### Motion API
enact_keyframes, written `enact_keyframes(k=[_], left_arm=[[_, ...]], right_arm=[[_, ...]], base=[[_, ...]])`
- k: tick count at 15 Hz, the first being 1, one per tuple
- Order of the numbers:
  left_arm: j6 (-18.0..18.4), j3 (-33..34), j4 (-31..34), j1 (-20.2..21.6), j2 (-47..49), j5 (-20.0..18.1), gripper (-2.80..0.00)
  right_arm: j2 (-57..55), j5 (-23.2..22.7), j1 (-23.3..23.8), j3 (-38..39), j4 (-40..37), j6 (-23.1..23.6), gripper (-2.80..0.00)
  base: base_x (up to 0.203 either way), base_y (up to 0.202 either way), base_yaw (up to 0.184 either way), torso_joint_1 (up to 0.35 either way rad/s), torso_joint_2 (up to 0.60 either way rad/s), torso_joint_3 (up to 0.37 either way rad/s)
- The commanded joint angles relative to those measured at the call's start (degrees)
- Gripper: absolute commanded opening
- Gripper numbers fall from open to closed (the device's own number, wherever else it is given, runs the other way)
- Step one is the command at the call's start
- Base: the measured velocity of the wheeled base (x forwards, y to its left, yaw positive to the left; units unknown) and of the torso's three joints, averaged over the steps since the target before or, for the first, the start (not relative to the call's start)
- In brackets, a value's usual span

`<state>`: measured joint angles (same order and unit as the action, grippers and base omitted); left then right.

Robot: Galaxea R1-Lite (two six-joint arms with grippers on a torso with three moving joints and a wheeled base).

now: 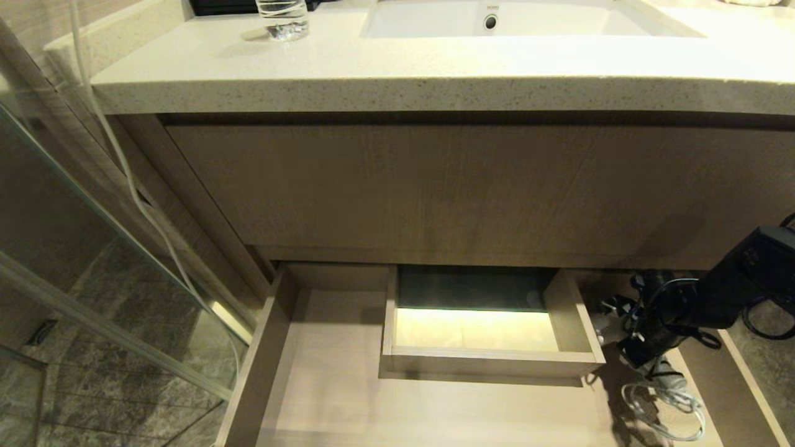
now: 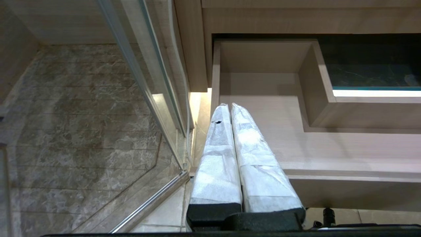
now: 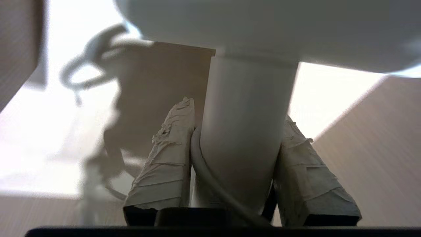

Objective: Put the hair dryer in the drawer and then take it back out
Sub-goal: Take the hairdryer out, then place it on the countertop

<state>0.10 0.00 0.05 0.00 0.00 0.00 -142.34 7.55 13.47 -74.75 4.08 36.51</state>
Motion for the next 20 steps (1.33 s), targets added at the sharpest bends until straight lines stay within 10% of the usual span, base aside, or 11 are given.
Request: enact_keyframes(k=[1,13,20], left_arm=[[0.0,0.0,0.0,0.0,0.0,0.0,-2.8],[0.0,0.0,0.0,0.0,0.0,0.0,-2.8],[0.0,0.0,0.0,0.0,0.0,0.0,-2.8]], right_arm=[[6.3,0.0,0.1,3.9,-0.1,0.4,-2.8],[44.8,-0.8,1.8,26.2,-3.1,6.8,-2.8],[100.7,-0.6,2.3,27.2,-32.1,14.6,-2.8]], base=[[0.0,0.0,0.0,0.0,0.0,0.0],[0.0,0.0,0.0,0.0,0.0,0.0],[0.0,0.0,0.0,0.0,0.0,0.0]])
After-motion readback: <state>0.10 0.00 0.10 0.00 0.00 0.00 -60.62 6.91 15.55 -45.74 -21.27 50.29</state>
